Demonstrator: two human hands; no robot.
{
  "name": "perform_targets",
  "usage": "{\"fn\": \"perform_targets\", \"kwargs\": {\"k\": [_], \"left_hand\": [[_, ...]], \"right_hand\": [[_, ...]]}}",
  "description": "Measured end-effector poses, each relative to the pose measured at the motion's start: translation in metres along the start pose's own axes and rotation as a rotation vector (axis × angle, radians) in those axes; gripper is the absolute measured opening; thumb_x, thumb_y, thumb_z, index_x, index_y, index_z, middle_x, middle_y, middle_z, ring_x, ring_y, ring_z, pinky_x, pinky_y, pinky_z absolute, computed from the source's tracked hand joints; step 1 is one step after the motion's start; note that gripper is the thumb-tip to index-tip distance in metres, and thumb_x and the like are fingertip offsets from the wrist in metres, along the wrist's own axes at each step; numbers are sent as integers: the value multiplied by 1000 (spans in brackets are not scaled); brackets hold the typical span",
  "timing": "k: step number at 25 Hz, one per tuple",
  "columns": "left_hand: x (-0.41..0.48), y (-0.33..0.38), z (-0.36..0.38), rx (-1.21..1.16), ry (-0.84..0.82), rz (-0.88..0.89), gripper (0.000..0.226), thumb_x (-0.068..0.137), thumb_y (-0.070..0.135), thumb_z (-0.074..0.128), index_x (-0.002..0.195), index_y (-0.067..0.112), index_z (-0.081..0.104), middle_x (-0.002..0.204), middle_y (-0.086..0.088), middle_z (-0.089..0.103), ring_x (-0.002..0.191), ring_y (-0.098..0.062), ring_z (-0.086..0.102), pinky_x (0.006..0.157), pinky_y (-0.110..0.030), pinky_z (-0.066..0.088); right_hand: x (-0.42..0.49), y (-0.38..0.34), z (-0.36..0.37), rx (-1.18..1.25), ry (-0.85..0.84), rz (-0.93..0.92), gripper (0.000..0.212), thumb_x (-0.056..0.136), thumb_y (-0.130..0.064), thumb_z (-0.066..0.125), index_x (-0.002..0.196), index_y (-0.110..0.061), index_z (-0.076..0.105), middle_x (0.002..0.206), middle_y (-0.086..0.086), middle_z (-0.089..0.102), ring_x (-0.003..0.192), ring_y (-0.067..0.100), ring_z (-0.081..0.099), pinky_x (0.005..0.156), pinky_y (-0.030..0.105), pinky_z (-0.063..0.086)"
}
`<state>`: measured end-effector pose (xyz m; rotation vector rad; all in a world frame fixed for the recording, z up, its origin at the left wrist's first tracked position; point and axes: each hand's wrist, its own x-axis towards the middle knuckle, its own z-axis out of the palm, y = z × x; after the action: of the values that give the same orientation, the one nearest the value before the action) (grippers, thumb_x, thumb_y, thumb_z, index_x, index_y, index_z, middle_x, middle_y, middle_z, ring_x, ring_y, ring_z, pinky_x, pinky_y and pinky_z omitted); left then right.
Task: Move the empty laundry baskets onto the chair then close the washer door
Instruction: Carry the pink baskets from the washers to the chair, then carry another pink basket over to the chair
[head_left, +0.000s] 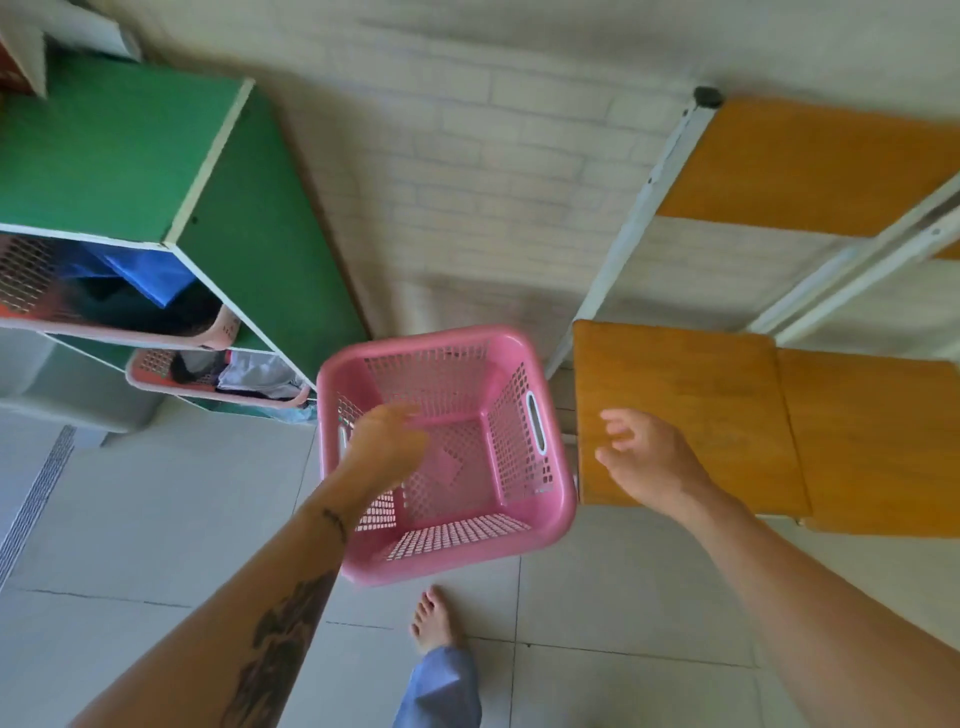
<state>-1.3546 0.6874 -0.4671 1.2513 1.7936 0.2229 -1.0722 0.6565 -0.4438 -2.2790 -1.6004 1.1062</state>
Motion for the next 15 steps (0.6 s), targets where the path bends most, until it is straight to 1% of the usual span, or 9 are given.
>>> {"fn": "perform_targets", "kwargs": {"k": [2, 3, 4, 6, 8, 10, 12, 13, 15], "left_hand": [[-38, 38, 15, -3, -25, 69, 49, 86, 7, 54, 135, 16, 54, 123, 0, 63, 70, -2, 56, 37, -5, 37], [-60, 59, 28, 6, -35, 116, 50, 87, 8, 54, 136, 16, 53, 129, -2, 60, 77, -4, 58, 38, -5, 38], [-81, 77, 43, 13, -54, 155, 49, 87, 8, 54, 136, 16, 53, 132, -2, 59, 79, -5, 58, 39, -5, 38], [-124, 112, 81, 48, -96, 244, 47, 89, 8, 52, 135, 17, 53, 134, -4, 59, 78, -6, 59, 42, -4, 39], [-173, 151, 128, 86, -119, 330, 47, 89, 9, 50, 135, 18, 54, 134, -5, 59, 89, -11, 59, 54, -7, 43], [-221, 188, 180, 81, -124, 415, 46, 88, 14, 50, 133, 19, 56, 133, -2, 59, 99, -13, 58, 65, -16, 46], [-271, 223, 235, 91, -159, 514, 43, 87, 18, 51, 129, 21, 59, 129, -1, 61, 104, -14, 60, 76, -25, 48], [-298, 242, 268, 115, -205, 566, 43, 86, 20, 51, 128, 23, 59, 129, 1, 61, 104, -14, 60, 78, -25, 48], [-343, 276, 324, 154, -295, 639, 42, 86, 23, 50, 127, 27, 59, 127, 3, 60, 102, -13, 61, 76, -24, 48]], "right_hand": [[-37, 23, -33, -7, 46, 0, 48, 86, -20, 62, 134, -19, 55, 128, 0, 62, 107, 14, 62, 90, 31, 51], [-58, 39, -52, 1, 75, -6, 48, 86, -21, 62, 134, -20, 55, 127, 0, 63, 106, 13, 62, 90, 31, 51], [-76, 56, -68, 11, 100, -16, 47, 86, -21, 62, 133, -20, 56, 127, 0, 63, 106, 13, 62, 89, 31, 51], [-117, 96, -99, 41, 160, -19, 48, 86, -22, 63, 133, -19, 55, 127, 0, 63, 107, 14, 62, 90, 31, 50], [-167, 149, -131, 73, 231, -14, 50, 86, -24, 62, 135, -20, 54, 129, 0, 62, 111, 15, 61, 93, 34, 49], [-218, 206, -160, 93, 288, 8, 51, 86, -28, 60, 136, -22, 53, 132, -1, 59, 117, 16, 57, 97, 40, 48], [-271, 265, -189, 99, 354, 31, 52, 86, -30, 57, 137, -21, 51, 136, 1, 57, 122, 19, 54, 101, 42, 46], [-301, 298, -205, 107, 398, 61, 53, 86, -31, 56, 138, -21, 50, 138, 1, 55, 123, 19, 53, 101, 42, 46], [-351, 355, -233, 119, 475, 132, 53, 86, -32, 55, 138, -23, 49, 139, -2, 54, 123, 18, 53, 102, 40, 45]]}}
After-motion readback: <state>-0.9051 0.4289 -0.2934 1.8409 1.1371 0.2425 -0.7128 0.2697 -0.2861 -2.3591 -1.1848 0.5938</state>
